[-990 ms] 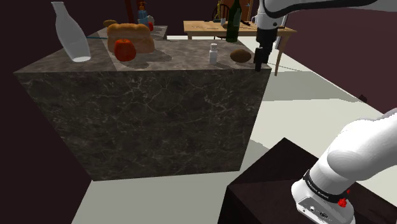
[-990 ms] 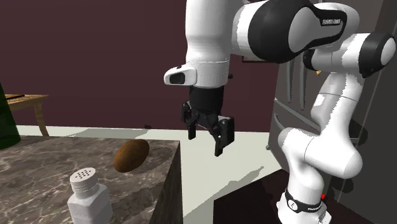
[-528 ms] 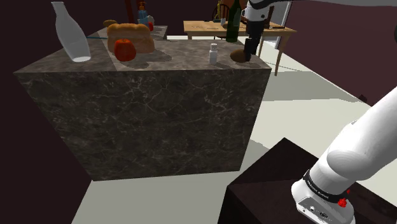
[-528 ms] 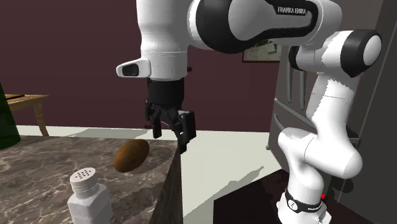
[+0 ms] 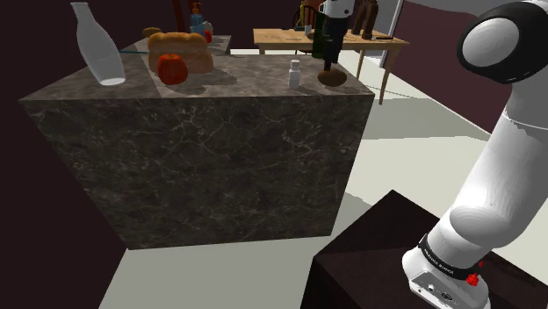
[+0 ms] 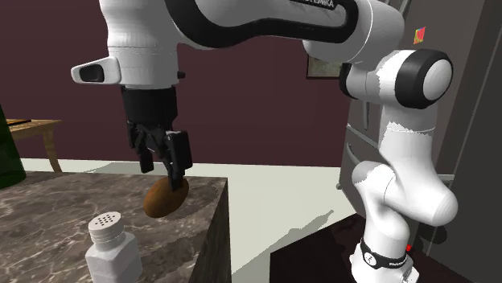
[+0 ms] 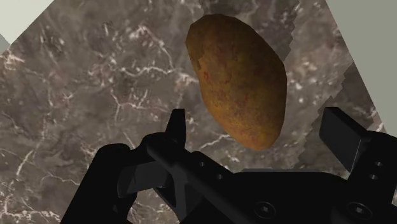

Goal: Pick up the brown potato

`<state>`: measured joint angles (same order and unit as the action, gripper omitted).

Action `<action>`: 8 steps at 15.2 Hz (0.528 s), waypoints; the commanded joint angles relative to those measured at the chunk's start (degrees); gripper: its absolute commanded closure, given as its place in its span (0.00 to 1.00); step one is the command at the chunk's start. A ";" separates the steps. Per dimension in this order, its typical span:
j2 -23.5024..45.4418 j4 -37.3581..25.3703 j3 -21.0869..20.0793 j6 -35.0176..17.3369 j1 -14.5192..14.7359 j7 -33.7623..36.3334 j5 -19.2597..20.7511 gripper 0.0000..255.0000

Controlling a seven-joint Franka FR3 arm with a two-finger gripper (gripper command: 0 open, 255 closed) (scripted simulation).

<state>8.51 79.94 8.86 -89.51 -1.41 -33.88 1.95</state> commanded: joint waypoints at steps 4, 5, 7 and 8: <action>0.39 3.11 -0.04 -3.61 -0.03 -0.13 -0.17 0.00; 0.20 4.15 -0.05 -4.45 -0.01 -0.08 -0.14 0.00; -0.06 5.72 -0.06 -5.76 0.02 0.00 -0.09 0.00; -0.07 5.73 -0.06 -5.76 0.02 0.00 -0.09 0.00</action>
<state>8.63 85.10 8.79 -94.86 -1.38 -33.88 1.84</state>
